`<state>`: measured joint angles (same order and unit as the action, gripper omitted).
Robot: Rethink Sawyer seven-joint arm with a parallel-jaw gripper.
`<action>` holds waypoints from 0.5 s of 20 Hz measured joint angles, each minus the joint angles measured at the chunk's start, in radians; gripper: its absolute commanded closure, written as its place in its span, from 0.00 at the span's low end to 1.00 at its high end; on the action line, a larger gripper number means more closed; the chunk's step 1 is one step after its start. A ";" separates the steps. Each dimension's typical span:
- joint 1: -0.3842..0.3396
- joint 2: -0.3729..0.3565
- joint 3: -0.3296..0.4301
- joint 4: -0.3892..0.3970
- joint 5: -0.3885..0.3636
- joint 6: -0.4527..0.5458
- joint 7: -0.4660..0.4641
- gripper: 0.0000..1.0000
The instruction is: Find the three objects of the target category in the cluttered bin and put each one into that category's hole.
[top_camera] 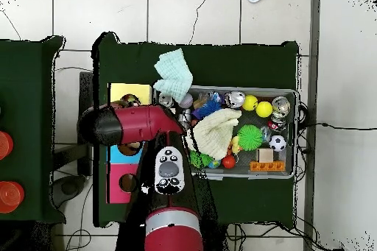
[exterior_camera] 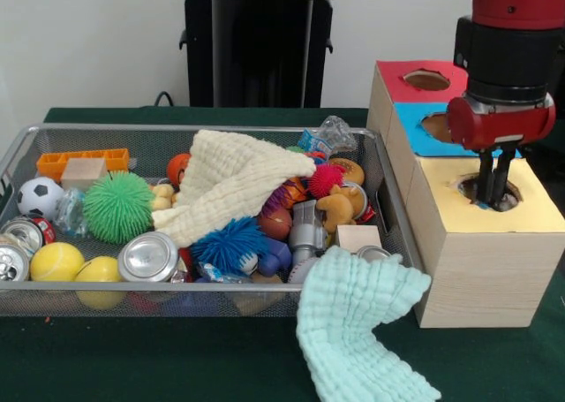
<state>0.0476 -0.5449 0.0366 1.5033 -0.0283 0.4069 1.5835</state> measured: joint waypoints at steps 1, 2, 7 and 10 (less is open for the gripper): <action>0.001 0.010 0.000 -0.001 0.000 -0.012 0.000 1.00; 0.001 0.020 0.000 -0.001 0.000 -0.024 0.000 1.00; 0.002 0.052 -0.003 -0.010 0.000 -0.060 0.000 1.00; 0.005 0.067 -0.005 -0.018 0.000 -0.065 0.000 1.00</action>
<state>0.0521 -0.4776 0.0314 1.4854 -0.0281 0.3418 1.5835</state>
